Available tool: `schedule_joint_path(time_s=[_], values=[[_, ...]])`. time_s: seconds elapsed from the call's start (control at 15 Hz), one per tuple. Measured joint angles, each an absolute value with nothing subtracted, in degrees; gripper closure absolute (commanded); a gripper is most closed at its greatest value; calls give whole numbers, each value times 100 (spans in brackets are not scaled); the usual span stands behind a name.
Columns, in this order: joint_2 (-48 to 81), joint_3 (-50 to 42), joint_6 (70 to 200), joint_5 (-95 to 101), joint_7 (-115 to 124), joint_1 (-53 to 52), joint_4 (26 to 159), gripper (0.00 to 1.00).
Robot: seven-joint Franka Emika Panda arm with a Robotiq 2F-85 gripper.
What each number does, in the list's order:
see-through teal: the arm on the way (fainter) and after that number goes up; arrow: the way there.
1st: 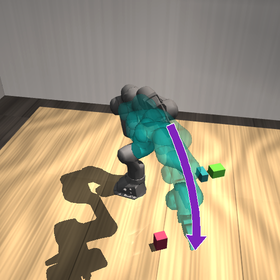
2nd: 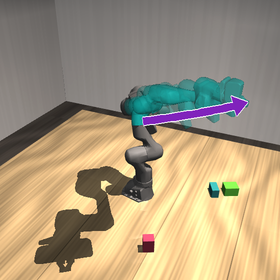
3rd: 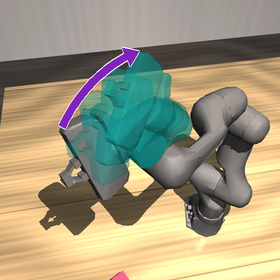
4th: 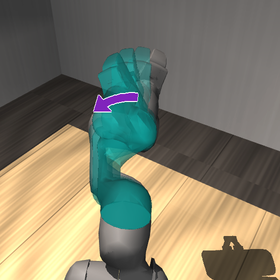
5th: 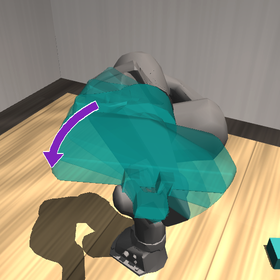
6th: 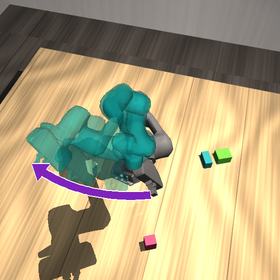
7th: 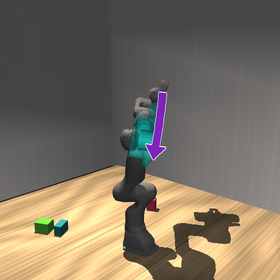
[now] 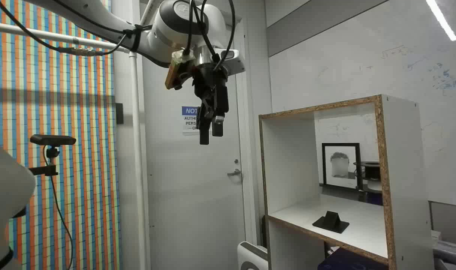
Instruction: Move the black object to the top of the shelf.
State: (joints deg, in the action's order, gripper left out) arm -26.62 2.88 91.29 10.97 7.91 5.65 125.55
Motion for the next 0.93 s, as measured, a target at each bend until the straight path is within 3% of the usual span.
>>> schedule_joint_path(time_s=[0.93], values=[[-2689,285,9131,1097,791,565,12494,0]])
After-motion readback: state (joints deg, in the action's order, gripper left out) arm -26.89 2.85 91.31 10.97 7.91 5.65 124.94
